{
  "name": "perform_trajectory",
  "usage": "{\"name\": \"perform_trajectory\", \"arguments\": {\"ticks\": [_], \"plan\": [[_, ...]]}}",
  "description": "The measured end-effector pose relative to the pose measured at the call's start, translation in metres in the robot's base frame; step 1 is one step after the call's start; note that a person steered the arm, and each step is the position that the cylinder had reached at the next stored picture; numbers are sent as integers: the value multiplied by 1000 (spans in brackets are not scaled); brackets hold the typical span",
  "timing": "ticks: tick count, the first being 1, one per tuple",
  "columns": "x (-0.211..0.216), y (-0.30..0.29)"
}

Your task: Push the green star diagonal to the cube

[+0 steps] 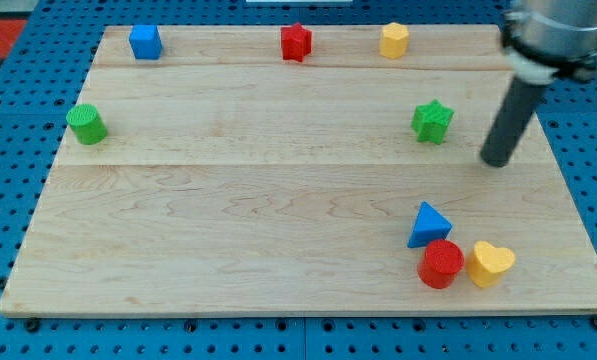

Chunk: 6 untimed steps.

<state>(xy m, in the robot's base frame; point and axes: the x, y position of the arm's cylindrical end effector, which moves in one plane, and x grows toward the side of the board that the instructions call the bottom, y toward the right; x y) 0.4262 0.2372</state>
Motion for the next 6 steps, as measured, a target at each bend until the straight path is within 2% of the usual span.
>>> {"name": "perform_trajectory", "arguments": {"ticks": [1,2,3,4,5,6], "plan": [[-32,-55],[-45,-102],[-74,-78],[-69,-175],[-25,-261],[-8,-274]]}}
